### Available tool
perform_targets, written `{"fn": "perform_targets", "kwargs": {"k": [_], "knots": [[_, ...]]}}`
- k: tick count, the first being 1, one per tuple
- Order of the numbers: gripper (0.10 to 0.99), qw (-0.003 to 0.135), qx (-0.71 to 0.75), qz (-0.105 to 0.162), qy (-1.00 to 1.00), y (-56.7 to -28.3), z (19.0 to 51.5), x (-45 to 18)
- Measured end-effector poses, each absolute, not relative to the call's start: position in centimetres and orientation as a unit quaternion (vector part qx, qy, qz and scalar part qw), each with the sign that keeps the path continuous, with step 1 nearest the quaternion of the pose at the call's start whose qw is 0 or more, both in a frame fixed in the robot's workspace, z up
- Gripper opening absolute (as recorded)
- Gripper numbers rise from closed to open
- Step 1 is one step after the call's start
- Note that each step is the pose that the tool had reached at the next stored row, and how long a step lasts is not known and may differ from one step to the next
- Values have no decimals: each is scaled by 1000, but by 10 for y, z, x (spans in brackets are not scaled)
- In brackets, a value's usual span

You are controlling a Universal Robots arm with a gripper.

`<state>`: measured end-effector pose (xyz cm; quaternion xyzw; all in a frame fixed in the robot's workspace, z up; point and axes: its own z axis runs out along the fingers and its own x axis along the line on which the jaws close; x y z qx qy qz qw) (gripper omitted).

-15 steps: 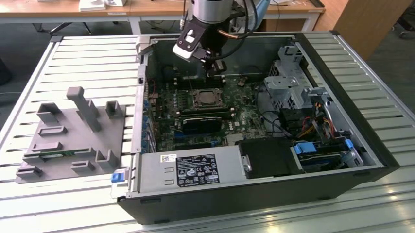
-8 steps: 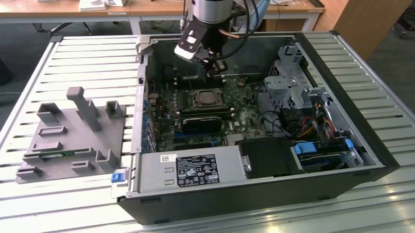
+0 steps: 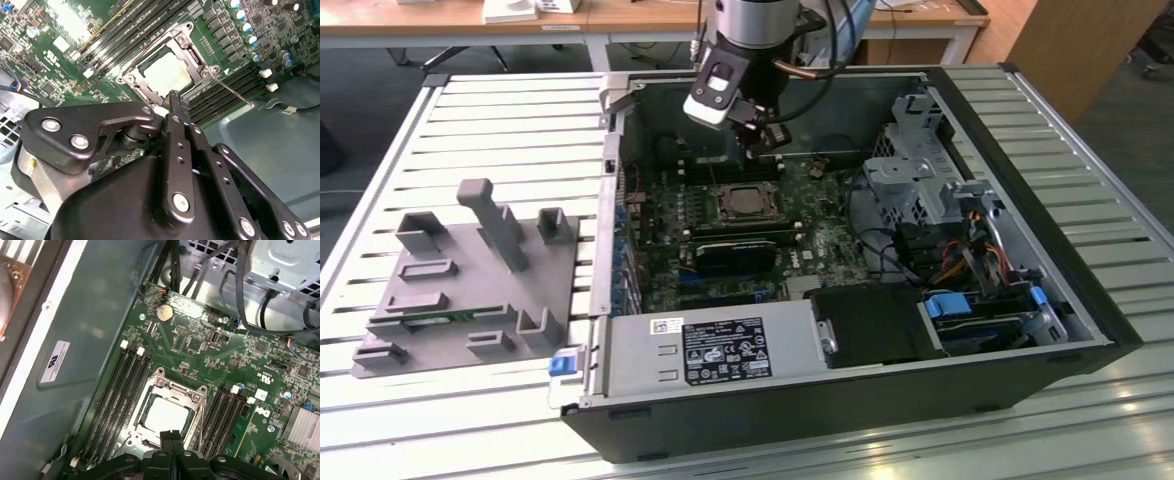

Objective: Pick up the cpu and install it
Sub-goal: 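Install the first cpu locking lever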

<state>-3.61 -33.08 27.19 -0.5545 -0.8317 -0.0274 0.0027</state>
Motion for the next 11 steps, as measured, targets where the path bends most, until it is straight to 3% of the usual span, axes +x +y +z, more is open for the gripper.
{"fn": "perform_targets", "kwargs": {"k": [11], "knots": [[106, 5, -492, -27, -870, -331, 272, -36]]}}
